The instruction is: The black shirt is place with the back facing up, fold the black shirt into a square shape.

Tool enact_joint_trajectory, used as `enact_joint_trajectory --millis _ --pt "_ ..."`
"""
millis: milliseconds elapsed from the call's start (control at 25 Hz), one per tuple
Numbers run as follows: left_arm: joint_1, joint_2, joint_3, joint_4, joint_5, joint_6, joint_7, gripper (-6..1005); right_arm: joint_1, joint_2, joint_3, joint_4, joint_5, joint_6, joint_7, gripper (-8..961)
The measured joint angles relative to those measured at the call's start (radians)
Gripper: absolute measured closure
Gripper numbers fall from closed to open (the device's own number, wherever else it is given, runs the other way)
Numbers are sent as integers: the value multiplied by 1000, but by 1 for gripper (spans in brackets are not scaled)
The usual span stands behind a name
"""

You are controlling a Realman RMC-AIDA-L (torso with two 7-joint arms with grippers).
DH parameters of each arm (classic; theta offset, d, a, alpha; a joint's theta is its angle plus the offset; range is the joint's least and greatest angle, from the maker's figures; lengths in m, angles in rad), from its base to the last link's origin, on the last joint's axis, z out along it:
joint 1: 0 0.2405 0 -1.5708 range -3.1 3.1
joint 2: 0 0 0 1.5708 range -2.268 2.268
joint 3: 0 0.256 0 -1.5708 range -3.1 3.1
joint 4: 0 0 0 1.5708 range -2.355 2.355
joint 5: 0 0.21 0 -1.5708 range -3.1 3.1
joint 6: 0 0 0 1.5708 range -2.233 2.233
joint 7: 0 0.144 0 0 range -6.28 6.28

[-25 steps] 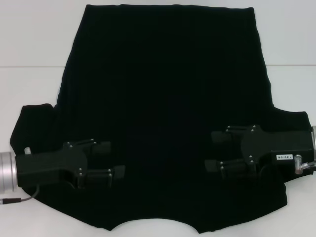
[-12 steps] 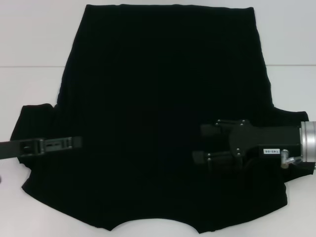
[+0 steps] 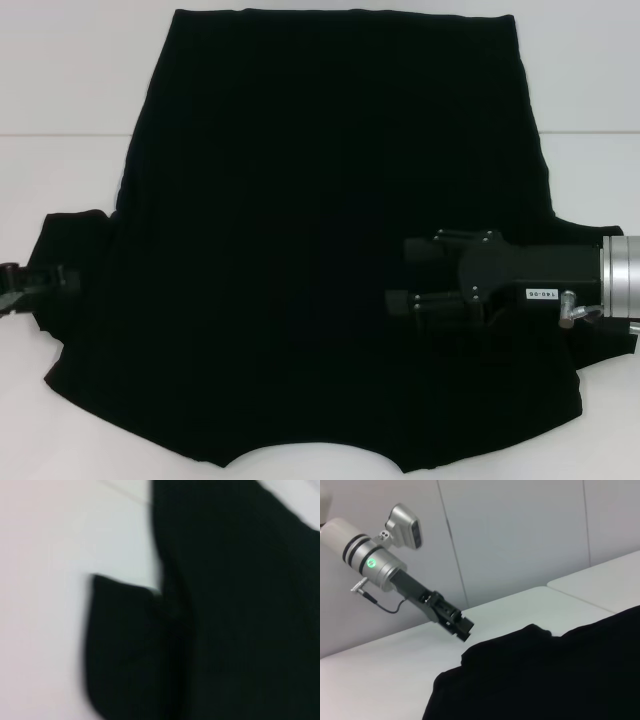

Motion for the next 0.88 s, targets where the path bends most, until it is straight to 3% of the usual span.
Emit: enact_joint_trajectory --millis 240,880 --pt "-27 8 6 -24 96 -70 -72 140 -6 -1 25 -1 1 0 -4 66" --pt "-66 23 17 -142 151 -153 -89 140 -3 -9 47 -1 1 -7 -5 66"
